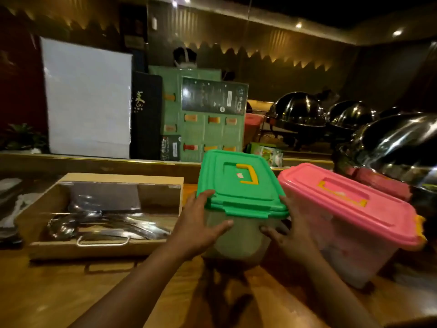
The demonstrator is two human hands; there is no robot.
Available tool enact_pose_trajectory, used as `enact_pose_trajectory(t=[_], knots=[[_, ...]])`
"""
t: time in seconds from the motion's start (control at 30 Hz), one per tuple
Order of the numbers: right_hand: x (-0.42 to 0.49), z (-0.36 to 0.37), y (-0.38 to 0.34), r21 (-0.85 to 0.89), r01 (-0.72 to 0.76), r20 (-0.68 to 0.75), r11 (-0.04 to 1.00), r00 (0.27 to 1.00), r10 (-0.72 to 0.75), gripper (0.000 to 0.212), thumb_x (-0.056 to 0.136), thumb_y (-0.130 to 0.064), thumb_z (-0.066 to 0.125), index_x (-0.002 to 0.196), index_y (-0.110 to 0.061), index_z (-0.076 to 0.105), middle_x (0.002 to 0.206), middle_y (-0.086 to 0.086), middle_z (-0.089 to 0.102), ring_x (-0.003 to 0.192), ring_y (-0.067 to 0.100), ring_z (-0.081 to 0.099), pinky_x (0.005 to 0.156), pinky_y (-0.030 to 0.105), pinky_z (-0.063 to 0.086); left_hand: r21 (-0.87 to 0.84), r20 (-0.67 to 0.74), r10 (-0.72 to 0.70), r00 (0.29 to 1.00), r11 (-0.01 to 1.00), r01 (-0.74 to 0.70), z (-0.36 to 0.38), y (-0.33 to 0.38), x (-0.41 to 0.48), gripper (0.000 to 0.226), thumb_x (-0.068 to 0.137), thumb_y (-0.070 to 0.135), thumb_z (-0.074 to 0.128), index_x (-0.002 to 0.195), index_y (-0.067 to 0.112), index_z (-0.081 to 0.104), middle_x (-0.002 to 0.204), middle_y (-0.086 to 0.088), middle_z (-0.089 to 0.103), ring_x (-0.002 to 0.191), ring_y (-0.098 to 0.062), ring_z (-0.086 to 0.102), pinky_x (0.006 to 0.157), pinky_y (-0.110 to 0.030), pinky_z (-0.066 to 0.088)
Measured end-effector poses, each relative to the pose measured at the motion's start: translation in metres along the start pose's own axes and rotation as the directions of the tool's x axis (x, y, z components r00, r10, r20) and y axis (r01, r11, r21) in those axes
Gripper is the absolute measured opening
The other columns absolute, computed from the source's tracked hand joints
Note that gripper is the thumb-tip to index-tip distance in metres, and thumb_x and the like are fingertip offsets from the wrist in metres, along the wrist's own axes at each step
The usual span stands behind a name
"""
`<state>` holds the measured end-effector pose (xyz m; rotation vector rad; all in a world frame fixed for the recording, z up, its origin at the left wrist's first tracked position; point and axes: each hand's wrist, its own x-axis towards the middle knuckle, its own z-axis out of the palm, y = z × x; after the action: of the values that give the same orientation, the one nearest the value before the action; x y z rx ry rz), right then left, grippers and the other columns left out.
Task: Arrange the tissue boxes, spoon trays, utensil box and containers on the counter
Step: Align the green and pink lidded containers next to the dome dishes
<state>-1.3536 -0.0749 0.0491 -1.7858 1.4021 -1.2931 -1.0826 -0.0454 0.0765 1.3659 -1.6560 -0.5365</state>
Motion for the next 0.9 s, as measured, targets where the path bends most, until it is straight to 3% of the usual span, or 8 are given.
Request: enact_pose_trajectory(t=[0.13,0.23,0.4,0.63,0.77,0.9], knots=[[0.027,-0.008,0.023,-0.059,0.066,0.060,0.996,0.996,-0.062,0.103,0.053,-0.076,0.081,0.142,-0.046,0.038,0.144,-0.009,0.046,0.131,0.019,0.051,0.098,0.049,0.052,0.021,-0.218,0.001,0.976,1.000,0.003,0.027,0.005,0.005,0.072,0.068,0.048,0.087,0.129,0.032,0.052,0.128,0.009,0.051,0.116,-0.012,0.053,0.096,-0.040,0.053],[0.040,-0.012,0.035,-0.065,0.101,0.089,0.993,0.992,-0.095,0.101,0.051,-0.079,0.078,0.139,-0.051,0.037,0.142,-0.012,0.045,0.129,0.020,0.052,0.099,0.050,0.051,0.043,-0.279,-0.009,0.960,0.999,0.022,0.038,0.010,0.003,0.070,0.068,0.047,0.088,0.127,0.033,0.053,0.127,0.011,0.053,0.114,-0.010,0.055,0.093,-0.036,0.054],[0.054,-0.014,0.034,-0.098,0.116,0.138,0.988,0.985,-0.101,0.102,0.049,-0.081,0.076,0.138,-0.054,0.035,0.137,-0.009,0.049,0.119,0.020,0.056,0.095,0.049,0.053,0.031,-0.309,-0.071,0.948,0.996,0.085,0.046,0.015,0.003,0.068,0.066,0.047,0.089,0.122,0.042,0.051,0.122,0.010,0.057,0.110,-0.015,0.060,0.088,-0.038,0.059],[0.053,-0.012,0.022,-0.143,0.163,0.105,0.976,0.983,-0.149,0.091,0.068,-0.042,0.088,0.143,-0.037,0.036,0.141,-0.003,0.047,0.125,0.018,0.049,0.104,0.046,0.046,-0.027,-0.281,-0.157,0.947,0.987,0.156,0.042,0.011,0.012,0.070,0.065,0.041,0.091,0.123,0.040,0.052,0.126,0.002,0.061,0.111,-0.019,0.063,0.081,-0.030,0.060],[0.051,-0.016,0.014,-0.190,0.144,0.140,0.971,0.983,-0.118,0.101,0.070,-0.046,0.085,0.151,-0.035,0.027,0.151,-0.002,0.042,0.135,0.019,0.044,0.112,0.043,0.040,-0.040,-0.251,-0.152,0.956,0.988,0.147,0.041,0.007,0.012,0.073,0.065,0.045,0.089,0.127,0.042,0.050,0.133,0.000,0.059,0.116,-0.022,0.061,0.085,-0.038,0.061],[0.043,-0.040,0.001,-0.149,0.180,0.262,0.972,0.955,-0.136,0.103,0.069,-0.055,0.079,0.153,-0.047,0.018,0.153,-0.015,0.040,0.140,0.010,0.039,0.113,0.045,0.040,0.007,-0.270,-0.126,0.955,0.991,0.133,0.045,0.011,0.006,0.080,0.069,0.049,0.084,0.138,0.041,0.045,0.144,0.000,0.047,0.127,-0.024,0.053,0.092,-0.049,0.058]])
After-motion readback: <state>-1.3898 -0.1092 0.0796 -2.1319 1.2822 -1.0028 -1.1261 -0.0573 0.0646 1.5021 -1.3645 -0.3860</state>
